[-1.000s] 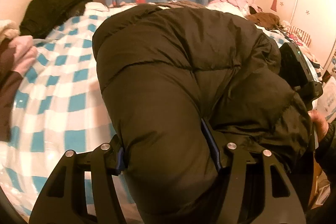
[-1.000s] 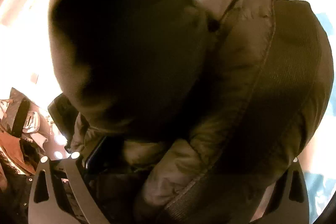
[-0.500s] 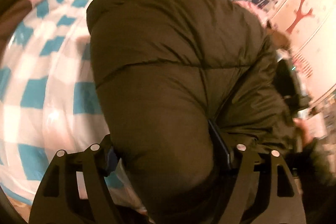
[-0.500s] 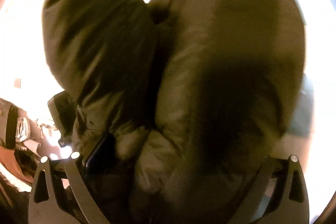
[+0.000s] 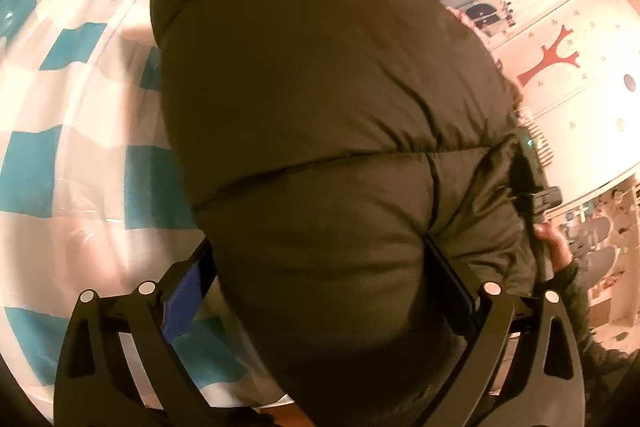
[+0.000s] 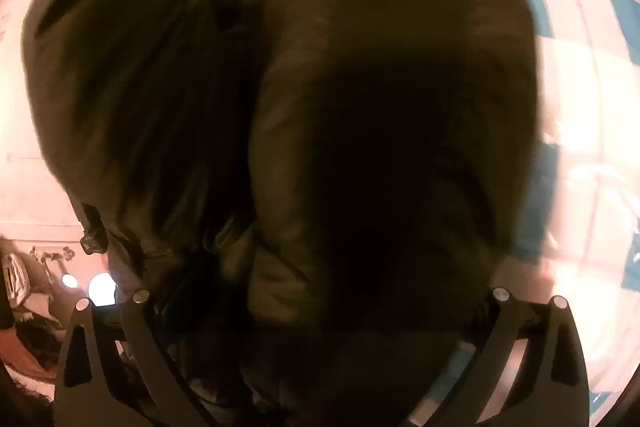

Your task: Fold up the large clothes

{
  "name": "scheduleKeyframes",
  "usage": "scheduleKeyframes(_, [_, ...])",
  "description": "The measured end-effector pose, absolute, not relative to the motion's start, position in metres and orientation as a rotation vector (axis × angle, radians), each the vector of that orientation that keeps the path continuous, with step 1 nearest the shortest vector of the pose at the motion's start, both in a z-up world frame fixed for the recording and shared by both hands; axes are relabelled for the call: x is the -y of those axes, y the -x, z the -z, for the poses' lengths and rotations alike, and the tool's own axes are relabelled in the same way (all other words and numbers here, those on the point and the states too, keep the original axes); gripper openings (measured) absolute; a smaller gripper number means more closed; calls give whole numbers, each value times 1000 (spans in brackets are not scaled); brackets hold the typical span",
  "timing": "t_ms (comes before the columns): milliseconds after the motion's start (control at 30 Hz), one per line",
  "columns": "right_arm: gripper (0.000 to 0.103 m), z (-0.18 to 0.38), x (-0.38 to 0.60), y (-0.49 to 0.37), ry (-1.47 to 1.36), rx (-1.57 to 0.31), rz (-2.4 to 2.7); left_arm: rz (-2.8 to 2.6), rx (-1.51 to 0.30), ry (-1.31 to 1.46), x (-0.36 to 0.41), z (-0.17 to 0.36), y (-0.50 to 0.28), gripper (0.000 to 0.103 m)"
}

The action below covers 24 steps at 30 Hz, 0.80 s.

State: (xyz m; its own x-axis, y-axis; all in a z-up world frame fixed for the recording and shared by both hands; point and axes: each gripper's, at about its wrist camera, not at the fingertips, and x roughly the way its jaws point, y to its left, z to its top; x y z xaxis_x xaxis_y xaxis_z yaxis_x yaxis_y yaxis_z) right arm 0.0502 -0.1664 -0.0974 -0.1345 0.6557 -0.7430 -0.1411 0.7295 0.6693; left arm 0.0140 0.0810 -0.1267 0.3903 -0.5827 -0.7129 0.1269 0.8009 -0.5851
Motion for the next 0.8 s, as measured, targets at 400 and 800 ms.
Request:
scheduleKeyframes(400, [98,113,94,-75,-821,-1281,-1091,295,-869,131,-27,76,-17,69])
scheduleKeyframes(800, [96,140,6,-129,-660,-1391,-1025,22,-946,134,-112,105,-51,88])
